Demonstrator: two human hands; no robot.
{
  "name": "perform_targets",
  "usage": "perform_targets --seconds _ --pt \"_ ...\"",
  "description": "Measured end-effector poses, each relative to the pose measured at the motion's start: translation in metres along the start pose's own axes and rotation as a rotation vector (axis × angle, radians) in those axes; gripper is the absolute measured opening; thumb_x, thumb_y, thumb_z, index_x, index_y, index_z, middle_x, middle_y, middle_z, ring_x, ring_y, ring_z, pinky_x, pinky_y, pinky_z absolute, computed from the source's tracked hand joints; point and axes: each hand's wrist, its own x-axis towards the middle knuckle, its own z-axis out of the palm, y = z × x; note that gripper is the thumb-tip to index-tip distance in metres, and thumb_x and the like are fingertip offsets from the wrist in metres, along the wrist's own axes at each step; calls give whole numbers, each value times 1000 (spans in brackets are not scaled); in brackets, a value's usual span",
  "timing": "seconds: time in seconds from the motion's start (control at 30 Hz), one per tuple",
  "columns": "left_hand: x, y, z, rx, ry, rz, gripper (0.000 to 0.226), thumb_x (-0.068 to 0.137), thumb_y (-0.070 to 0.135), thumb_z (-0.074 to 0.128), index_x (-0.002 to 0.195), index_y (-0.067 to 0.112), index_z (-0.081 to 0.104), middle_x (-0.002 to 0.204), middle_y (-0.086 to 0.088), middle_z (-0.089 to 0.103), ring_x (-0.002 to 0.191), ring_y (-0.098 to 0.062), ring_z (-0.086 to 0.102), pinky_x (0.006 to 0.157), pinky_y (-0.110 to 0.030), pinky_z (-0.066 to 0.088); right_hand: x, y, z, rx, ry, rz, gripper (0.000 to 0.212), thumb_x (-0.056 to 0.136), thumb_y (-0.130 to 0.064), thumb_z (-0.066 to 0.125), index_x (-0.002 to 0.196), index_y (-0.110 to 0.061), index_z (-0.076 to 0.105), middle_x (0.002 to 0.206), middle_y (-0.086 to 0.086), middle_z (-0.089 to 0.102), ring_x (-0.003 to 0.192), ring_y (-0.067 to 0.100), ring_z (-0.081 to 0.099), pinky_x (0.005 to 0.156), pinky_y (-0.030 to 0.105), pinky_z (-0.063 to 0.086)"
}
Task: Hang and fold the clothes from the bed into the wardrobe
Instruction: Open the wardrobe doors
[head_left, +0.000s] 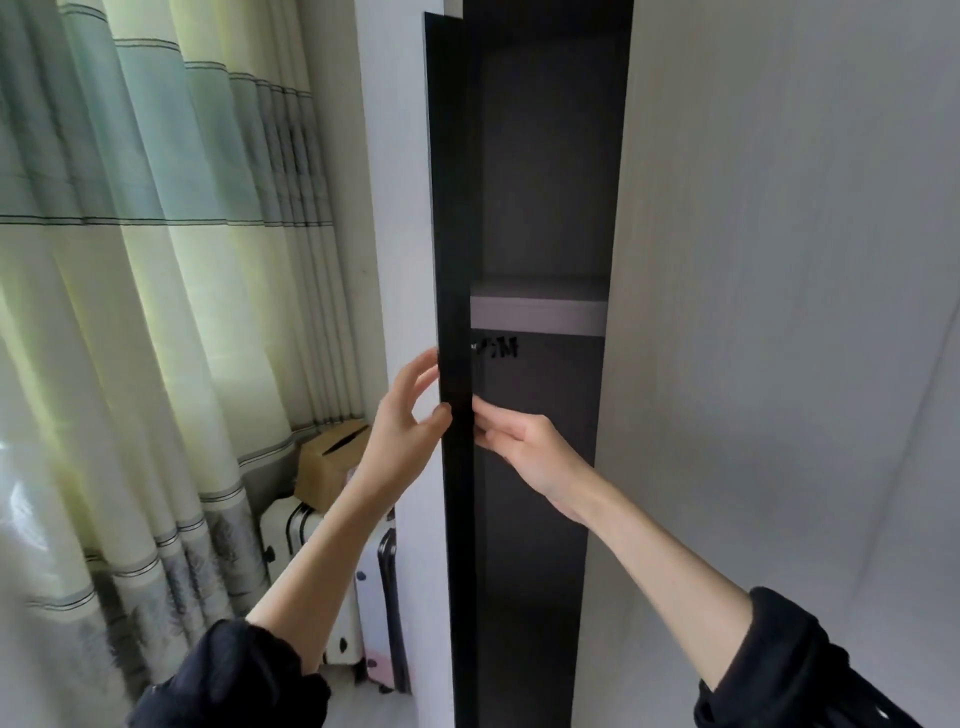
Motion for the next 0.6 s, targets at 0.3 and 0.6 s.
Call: perform_targets --seconds 0.3,0.6 --pt "-42 12 -125 -252 24 -270 39 81 32 39 114 32 60 110 10 69 105 -8 62 90 -40 46 27 -42 95 145 -235 29 45 101 -1 31 143 -15 37 135 -9 50 121 3 49 86 4 39" --pt "-67 -10 -204 -343 234 -450 45 101 44 18 123 26 53 136 3 53 125 -14 48 109 -43 33 75 -62 184 173 -320 59 47 103 -18 31 150 -19 21 155 -2 25 142 14 24 115 33 17"
